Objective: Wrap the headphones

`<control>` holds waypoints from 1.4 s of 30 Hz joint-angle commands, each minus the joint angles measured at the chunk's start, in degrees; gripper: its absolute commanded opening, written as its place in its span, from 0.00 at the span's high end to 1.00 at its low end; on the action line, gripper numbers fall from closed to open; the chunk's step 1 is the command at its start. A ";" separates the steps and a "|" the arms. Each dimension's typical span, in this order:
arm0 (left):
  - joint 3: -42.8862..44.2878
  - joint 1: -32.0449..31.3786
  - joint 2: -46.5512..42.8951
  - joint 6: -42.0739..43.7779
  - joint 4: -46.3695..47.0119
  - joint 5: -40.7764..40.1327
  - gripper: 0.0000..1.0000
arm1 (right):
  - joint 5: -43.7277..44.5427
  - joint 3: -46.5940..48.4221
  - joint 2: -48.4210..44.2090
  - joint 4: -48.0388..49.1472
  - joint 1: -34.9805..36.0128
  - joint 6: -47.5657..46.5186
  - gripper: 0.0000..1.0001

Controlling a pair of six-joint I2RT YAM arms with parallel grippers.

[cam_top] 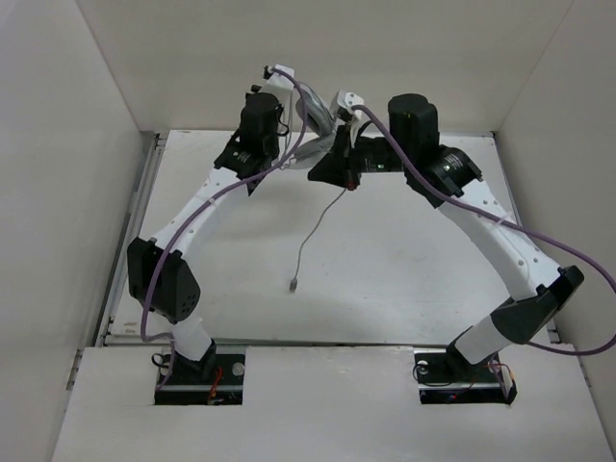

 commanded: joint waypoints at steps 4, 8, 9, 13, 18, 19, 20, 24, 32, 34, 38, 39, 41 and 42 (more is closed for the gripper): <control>-4.43 -5.04 -11.43 -1.30 3.72 0.98 1.00 | 20.26 2.63 -5.22 -7.39 -4.71 -20.48 1.00; -7.43 -7.16 -13.99 -0.86 0.98 2.47 1.00 | 31.79 2.89 -6.20 -4.06 -6.21 -26.90 1.00; -8.13 -7.25 -14.52 -0.69 0.02 3.17 1.00 | 34.16 3.15 -6.20 -3.18 -6.38 -28.31 1.00; -9.81 -7.60 -15.92 -0.68 -3.15 5.64 1.00 | 43.48 3.77 -5.85 1.30 -6.21 -35.77 1.00; -11.04 -9.27 -17.77 -0.95 -5.78 8.97 1.00 | 51.05 1.48 -4.27 8.68 -6.03 -44.05 1.00; -11.13 -9.71 -18.21 -1.30 -6.31 9.68 1.00 | 51.76 1.22 -3.65 10.09 -5.86 -45.01 1.00; -11.21 -10.15 -18.73 -1.65 -7.01 10.99 1.00 | 51.85 1.22 -3.04 10.97 -5.86 -45.28 1.00; -10.87 -12.34 -20.41 -2.44 -8.77 14.34 1.00 | 51.41 1.57 -0.23 13.09 -5.86 -44.85 1.00; -6.83 -14.63 -23.31 -4.64 -13.25 19.79 1.00 | 47.38 2.01 3.91 13.88 -8.58 -40.11 0.99; -5.51 -14.63 -23.75 -5.17 -14.40 21.19 1.00 | 45.88 2.18 4.35 13.18 -9.72 -37.74 0.99; -3.84 -14.54 -24.36 -5.87 -15.45 21.90 1.00 | 42.63 2.27 4.61 12.04 -11.92 -33.52 0.98; -3.31 -14.54 -24.36 -6.31 -15.81 22.25 1.00 | 41.40 2.27 4.61 11.77 -12.36 -32.64 0.97; -1.82 -14.98 -24.36 -7.01 -16.95 23.48 1.00 | 37.81 2.45 4.79 10.90 -13.32 -30.10 0.95; -0.68 -15.42 -24.19 -7.45 -17.47 24.09 1.00 | 35.61 2.80 5.05 10.28 -13.94 -27.73 0.94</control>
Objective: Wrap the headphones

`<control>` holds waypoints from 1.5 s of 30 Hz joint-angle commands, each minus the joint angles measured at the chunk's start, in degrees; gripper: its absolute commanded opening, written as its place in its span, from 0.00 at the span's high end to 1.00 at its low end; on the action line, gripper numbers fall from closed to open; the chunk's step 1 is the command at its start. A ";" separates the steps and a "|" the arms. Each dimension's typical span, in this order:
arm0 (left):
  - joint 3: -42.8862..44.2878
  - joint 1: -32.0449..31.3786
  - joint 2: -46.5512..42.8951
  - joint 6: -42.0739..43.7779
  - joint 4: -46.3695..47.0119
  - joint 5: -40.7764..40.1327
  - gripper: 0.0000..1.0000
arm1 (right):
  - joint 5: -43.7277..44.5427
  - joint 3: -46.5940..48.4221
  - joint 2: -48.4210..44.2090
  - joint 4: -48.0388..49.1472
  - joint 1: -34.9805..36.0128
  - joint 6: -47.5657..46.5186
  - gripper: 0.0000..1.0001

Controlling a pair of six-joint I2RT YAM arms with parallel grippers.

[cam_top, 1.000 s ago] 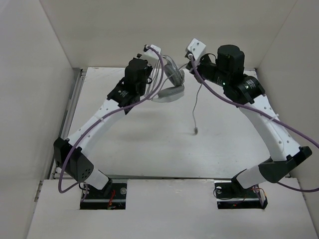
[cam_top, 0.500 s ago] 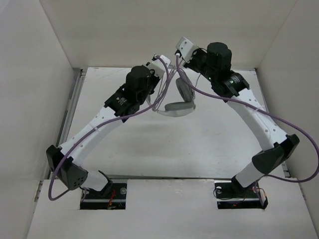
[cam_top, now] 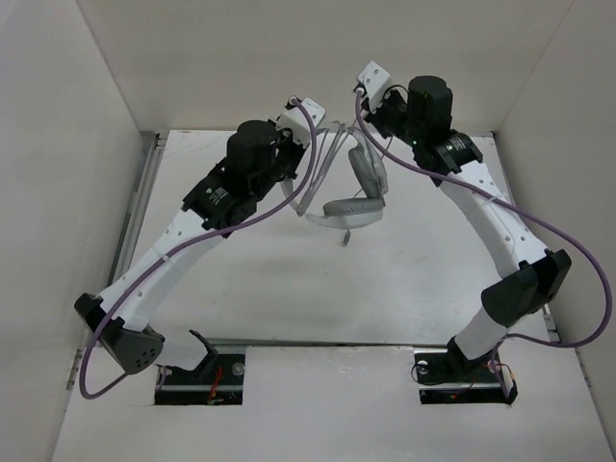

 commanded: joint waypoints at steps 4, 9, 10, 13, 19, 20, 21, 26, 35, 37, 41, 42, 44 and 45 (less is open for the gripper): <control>10.84 -2.68 -2.53 -5.32 -1.60 7.23 1.00 | -19.02 3.57 1.71 0.43 -5.10 18.89 0.91; 17.96 -4.36 -0.42 -7.52 -4.41 8.91 1.00 | -33.19 2.26 4.35 4.29 -7.48 33.67 0.87; 19.54 -4.53 0.11 -7.78 -4.77 9.17 1.00 | -35.47 0.86 4.62 6.21 -7.48 36.57 0.86; 24.47 -5.50 1.78 -8.39 -6.70 10.23 1.00 | -39.70 -2.22 5.32 11.14 -7.13 43.52 0.83; 29.57 -5.94 4.07 -12.09 -8.55 10.23 1.00 | -48.66 -10.64 6.20 24.91 -5.20 60.20 0.81; 30.54 -5.51 4.68 -12.09 -8.11 9.71 1.00 | -49.64 -12.84 5.94 28.44 -4.33 63.81 0.80; 31.59 -4.81 5.29 -12.26 -7.94 9.53 1.00 | -50.43 -14.95 5.76 32.12 -3.53 67.32 0.80; 37.57 -1.20 8.55 -13.14 -6.27 8.04 1.00 | -51.58 -24.71 4.71 49.62 0.86 83.24 0.77; 45.39 1.88 13.73 -13.06 -2.22 1.71 1.00 | -49.47 -31.66 4.44 60.63 8.51 92.84 0.71; 46.36 2.93 14.44 -12.97 -1.43 -0.22 1.00 | -48.86 -33.07 4.35 61.60 9.74 93.55 0.69; 46.63 5.39 15.49 -12.53 0.59 -3.30 1.00 | -48.42 -34.66 4.18 62.31 11.15 94.17 0.67; 46.72 6.09 15.67 -12.44 0.94 -3.74 1.00 | -48.24 -34.92 4.18 62.31 11.24 94.17 0.67; 46.98 7.24 16.20 -12.44 1.73 -4.79 1.00 | -47.98 -35.45 4.18 62.31 11.42 94.25 0.66; 47.24 7.94 16.55 -12.35 2.34 -5.49 1.00 | -47.89 -35.63 4.18 62.22 11.68 94.25 0.66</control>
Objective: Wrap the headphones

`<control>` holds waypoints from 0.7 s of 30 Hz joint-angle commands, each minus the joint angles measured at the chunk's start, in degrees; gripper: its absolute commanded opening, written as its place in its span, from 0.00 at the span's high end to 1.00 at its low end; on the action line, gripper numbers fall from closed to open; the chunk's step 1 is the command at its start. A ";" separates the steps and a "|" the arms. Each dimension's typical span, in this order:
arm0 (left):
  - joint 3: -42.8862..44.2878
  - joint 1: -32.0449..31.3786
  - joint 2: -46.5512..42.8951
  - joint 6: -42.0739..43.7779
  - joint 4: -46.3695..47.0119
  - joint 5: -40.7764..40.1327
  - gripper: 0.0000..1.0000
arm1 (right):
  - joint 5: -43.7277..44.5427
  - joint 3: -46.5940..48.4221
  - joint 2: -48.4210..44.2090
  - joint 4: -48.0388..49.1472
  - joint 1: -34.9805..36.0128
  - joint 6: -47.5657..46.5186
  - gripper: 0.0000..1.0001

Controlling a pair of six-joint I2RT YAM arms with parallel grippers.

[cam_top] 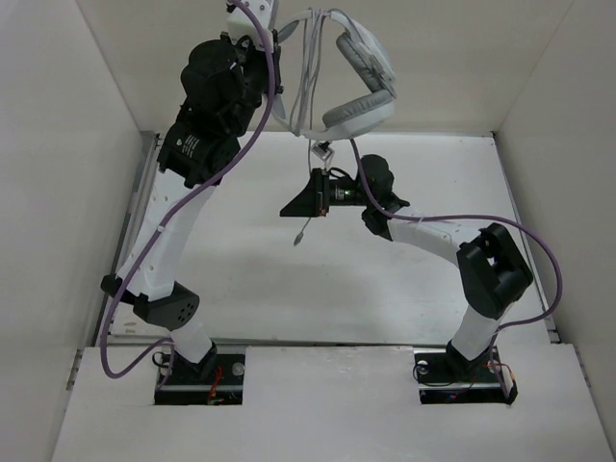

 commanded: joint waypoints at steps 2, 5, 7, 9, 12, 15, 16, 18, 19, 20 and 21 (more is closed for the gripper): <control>4.19 2.50 0.05 -2.45 11.07 -4.45 1.00 | 1.03 -0.70 -1.96 4.63 0.97 1.06 0.67; 5.24 4.08 1.10 -2.45 12.21 -5.51 1.00 | 1.20 -1.49 -2.23 4.45 1.58 0.88 0.67; 6.03 5.32 1.81 -2.71 12.74 -6.21 1.00 | 1.20 -2.02 -2.49 4.36 2.02 0.79 0.67; 6.21 6.11 2.25 -2.71 13.27 -7.09 1.00 | 1.20 -2.02 -2.58 4.10 2.29 0.53 0.69; 6.30 6.72 2.86 -2.45 14.06 -8.23 1.00 | 0.94 -1.93 -2.49 3.84 2.73 0.18 0.76; 6.39 7.34 3.65 -2.28 15.20 -9.90 1.00 | 0.50 -1.41 -2.49 2.96 3.43 -1.05 0.84; 6.65 7.52 4.09 -2.19 15.64 -10.34 1.00 | 0.41 -1.14 -2.66 2.26 3.69 -1.75 0.86; 7.18 7.96 4.88 -1.66 16.43 -11.22 1.00 | 0.24 -0.35 -2.75 -0.02 4.48 -3.59 0.90; 7.27 8.22 5.32 -1.40 16.78 -11.57 1.00 | 0.06 0.26 -2.75 -1.95 4.75 -4.99 0.92; 7.27 8.48 5.76 -1.05 17.31 -12.18 1.00 | -0.03 1.31 -2.93 -4.49 5.27 -7.10 0.95; 7.09 8.75 6.03 -0.61 17.66 -12.54 1.00 | -0.20 2.10 -3.10 -7.04 5.80 -9.21 0.97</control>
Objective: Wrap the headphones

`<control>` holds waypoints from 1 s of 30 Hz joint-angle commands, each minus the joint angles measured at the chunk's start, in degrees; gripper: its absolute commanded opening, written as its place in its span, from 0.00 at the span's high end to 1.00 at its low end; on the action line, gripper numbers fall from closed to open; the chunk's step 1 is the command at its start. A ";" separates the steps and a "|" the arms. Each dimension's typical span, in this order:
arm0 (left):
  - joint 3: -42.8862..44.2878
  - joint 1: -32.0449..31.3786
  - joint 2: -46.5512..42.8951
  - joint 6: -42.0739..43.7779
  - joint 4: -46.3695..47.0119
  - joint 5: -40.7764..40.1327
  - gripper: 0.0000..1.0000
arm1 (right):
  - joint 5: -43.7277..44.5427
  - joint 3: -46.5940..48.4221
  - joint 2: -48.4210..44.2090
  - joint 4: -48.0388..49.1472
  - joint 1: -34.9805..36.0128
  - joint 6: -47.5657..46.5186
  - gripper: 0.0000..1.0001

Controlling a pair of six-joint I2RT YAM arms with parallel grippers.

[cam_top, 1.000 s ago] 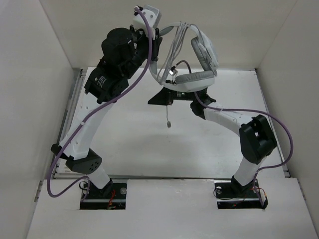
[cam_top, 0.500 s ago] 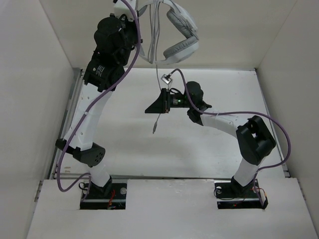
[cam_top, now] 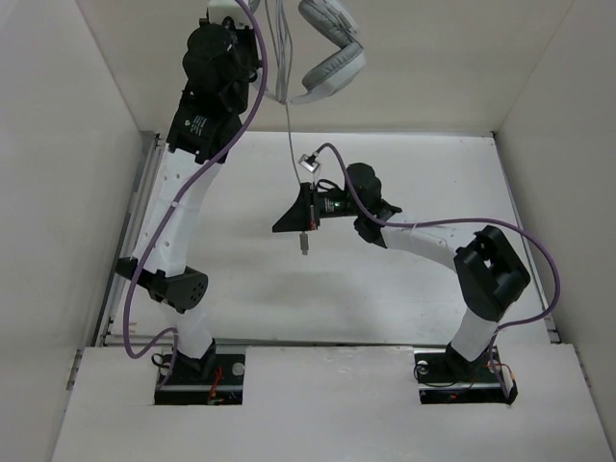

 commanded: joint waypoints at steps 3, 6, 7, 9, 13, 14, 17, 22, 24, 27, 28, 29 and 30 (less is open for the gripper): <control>2.19 1.84 0.00 -0.19 11.81 -3.89 1.00 | -0.14 7.10 -3.96 -14.20 3.05 -13.85 1.00; -1.58 2.90 -0.09 1.13 14.53 -4.59 1.00 | 2.31 12.28 -5.89 -28.16 3.85 -25.26 1.00; -3.59 3.34 -0.44 1.57 15.67 -4.68 1.00 | 3.72 13.60 -6.59 -31.78 4.11 -28.35 1.00; -6.85 4.04 -1.14 2.36 17.52 -4.77 1.00 | 6.97 16.07 -8.17 -38.73 4.38 -35.12 1.00; -13.70 4.75 -2.46 4.47 20.60 -5.21 1.00 | 15.67 21.95 -10.64 -52.97 5.43 -50.49 1.00; -15.20 4.75 -2.72 4.91 21.13 -5.30 1.00 | 17.86 23.62 -11.08 -56.13 5.69 -54.10 1.00; -20.03 4.22 -3.95 6.31 22.53 -5.38 1.00 | 25.68 28.54 -11.70 -63.96 7.01 -65.26 1.00; -27.68 2.73 -6.41 8.34 23.24 -4.95 1.00 | 42.20 34.35 -11.70 -70.49 8.68 -84.78 1.00; -30.49 1.59 -7.38 8.43 22.54 -4.68 1.00 | 47.21 35.67 -11.44 -70.32 8.77 -89.27 1.00; -35.59 -0.78 -9.75 8.60 21.31 -3.72 1.00 | 54.42 36.56 -11.26 -67.96 8.77 -95.95 1.00; -37.00 -1.75 -10.54 8.52 20.70 -3.45 1.00 | 56.88 36.29 -11.26 -66.64 8.77 -98.15 1.00; -38.23 -2.54 -11.16 8.43 20.08 -3.19 1.00 | 59.69 35.60 -11.26 -64.80 8.68 -101.04 1.00; -39.46 -3.42 -11.86 8.26 19.56 -2.84 1.00 | 62.33 34.72 -11.43 -62.69 8.60 -104.20 1.00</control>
